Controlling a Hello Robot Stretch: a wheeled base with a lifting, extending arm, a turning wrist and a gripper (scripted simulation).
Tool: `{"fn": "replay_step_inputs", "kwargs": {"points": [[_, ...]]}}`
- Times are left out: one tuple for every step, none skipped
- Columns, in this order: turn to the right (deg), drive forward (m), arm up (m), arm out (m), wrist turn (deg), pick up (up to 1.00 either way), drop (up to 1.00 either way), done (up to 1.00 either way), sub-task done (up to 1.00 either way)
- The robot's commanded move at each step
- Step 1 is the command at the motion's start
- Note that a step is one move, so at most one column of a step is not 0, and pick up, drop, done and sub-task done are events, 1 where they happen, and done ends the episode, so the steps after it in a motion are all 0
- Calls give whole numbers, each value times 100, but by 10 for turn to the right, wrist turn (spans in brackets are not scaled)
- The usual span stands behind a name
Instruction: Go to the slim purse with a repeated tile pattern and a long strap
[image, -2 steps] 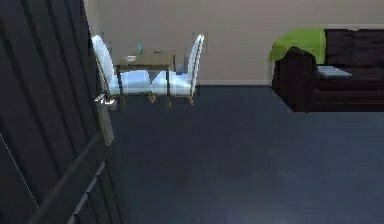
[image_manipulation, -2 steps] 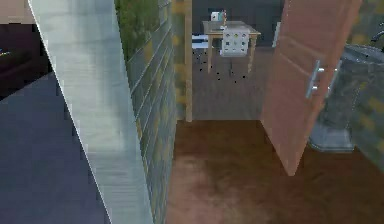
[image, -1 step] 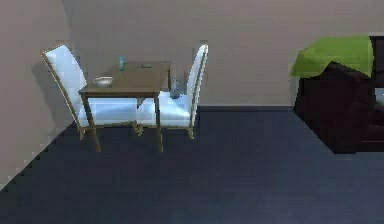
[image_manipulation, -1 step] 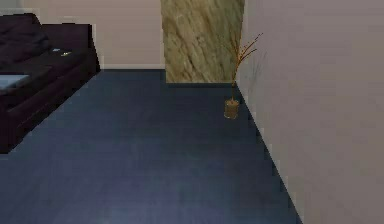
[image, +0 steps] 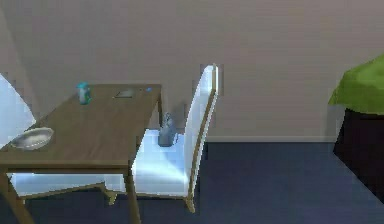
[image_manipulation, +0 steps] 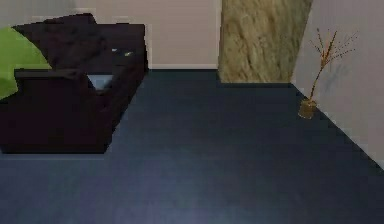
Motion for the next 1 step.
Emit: {"fn": "replay_step_inputs", "kwargs": {"points": [[0, 75, 0, 0, 0, 0, 0, 0, 0]]}}
